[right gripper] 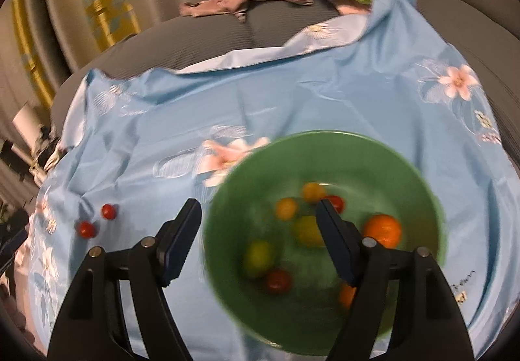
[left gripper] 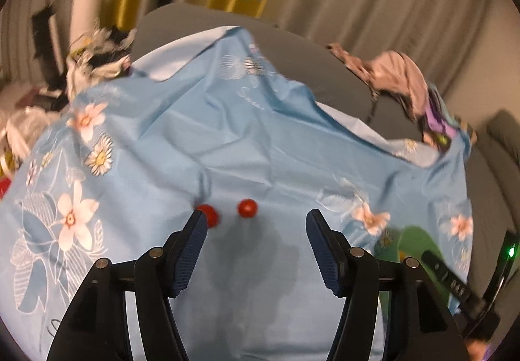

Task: Organize fruits
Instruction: 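Move both open tools back toward the cherry tomatoes on the cloth, then grasp a cherry tomato with the left tool while the right tool grasps another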

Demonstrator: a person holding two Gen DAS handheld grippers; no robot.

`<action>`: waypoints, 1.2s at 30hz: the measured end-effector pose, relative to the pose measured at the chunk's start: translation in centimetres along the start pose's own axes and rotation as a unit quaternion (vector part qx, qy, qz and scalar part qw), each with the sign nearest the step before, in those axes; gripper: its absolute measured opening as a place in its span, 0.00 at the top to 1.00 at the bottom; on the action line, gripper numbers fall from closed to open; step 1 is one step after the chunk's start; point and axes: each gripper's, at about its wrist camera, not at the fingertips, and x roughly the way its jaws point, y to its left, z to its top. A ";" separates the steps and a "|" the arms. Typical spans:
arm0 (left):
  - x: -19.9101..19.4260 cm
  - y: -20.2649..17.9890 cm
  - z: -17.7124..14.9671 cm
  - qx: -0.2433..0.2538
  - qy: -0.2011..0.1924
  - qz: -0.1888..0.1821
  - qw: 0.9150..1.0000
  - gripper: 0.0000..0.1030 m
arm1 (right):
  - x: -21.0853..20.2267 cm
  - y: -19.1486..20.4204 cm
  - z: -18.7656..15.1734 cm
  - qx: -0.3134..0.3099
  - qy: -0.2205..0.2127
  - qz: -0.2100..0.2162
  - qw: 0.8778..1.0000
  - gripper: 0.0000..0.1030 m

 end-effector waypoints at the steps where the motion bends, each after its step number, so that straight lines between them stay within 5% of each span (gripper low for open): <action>1: 0.1 0.8 0.2 -0.007 -0.002 0.002 1.000 0.39 | 0.1 0.8 -0.1 -0.007 0.001 0.013 1.000 0.29; 6: 1.1 3.0 0.6 -0.019 -0.005 0.034 0.999 0.39 | 0.9 4.3 -0.5 -0.027 0.016 0.086 0.996 0.29; 11: 3.3 4.7 0.5 -0.028 0.015 0.021 0.999 0.39 | 3.2 9.4 -0.1 -0.048 0.049 0.160 0.985 0.29; 14: 4.6 5.0 0.4 -0.028 0.034 0.016 0.999 0.51 | 6.1 13.5 0.4 -0.070 0.084 0.193 0.975 0.44; 17: 5.4 5.8 0.5 -0.045 0.043 0.017 0.998 0.61 | 9.8 17.3 0.4 -0.081 0.125 0.197 0.969 0.56; 22: 6.1 6.2 0.8 -0.051 0.055 -0.005 0.997 0.62 | 14.5 21.6 -1.4 -0.106 0.169 0.186 0.962 0.58; 25: 6.8 5.9 0.7 -0.050 0.064 -0.006 0.997 0.62 | 15.9 22.2 -2.0 -0.120 0.174 0.160 0.964 0.72; 36: 10.0 3.5 -0.1 -0.001 0.093 0.025 0.995 0.65 | 9.6 14.4 -0.4 -0.054 0.135 0.153 0.977 0.72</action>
